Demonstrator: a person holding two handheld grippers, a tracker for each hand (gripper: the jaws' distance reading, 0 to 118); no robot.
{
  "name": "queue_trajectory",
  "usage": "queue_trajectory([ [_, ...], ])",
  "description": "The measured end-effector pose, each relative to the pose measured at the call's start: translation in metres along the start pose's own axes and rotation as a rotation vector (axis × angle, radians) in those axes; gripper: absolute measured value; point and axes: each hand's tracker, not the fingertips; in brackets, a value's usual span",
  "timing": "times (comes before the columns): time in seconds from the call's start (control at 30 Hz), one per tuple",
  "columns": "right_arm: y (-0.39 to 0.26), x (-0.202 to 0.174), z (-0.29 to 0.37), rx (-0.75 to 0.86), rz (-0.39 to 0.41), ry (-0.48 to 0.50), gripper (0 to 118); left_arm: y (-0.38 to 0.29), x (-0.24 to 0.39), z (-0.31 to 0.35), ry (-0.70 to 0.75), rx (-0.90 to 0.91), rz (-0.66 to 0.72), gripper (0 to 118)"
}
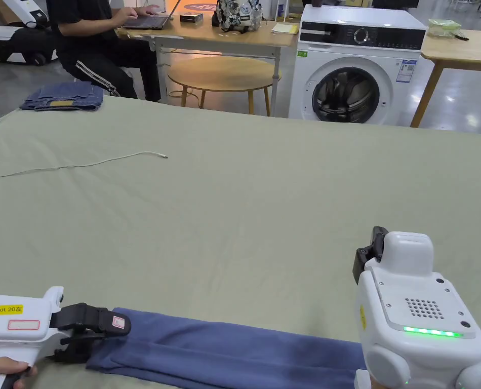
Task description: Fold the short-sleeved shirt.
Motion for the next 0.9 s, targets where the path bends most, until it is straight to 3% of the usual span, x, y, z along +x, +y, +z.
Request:
queue_trajectory([
  [0.07,-0.003,0.0,0.0,-0.004,-0.002,-0.001,0,-0.002,-0.007,-0.01,-0.034,0.024,-0.009,54],
  [0.13,-0.005,0.0,-0.001,-0.013,0.0,-0.005,0,-0.004,-0.007,-0.02,-0.049,0.042,0.017,22],
  [0.17,-0.006,0.0,-0.002,-0.018,-0.001,-0.003,0,-0.006,-0.005,-0.025,-0.001,0.046,0.008,11],
  [0.2,-0.006,0.0,-0.003,-0.021,-0.002,-0.002,0,-0.008,-0.004,-0.029,0.053,0.041,-0.007,8],
  [0.37,-0.007,0.001,-0.003,-0.031,0.002,-0.001,0,0.016,-0.012,-0.011,0.074,0.07,-0.037,6],
  [0.6,-0.005,0.004,-0.002,-0.029,0.004,-0.001,0,0.017,0.027,0.013,0.1,0.104,-0.131,6],
  [0.9,-0.001,0.006,-0.001,-0.021,0.007,0.005,0,0.014,0.071,0.056,0.25,0.188,-0.214,6],
])
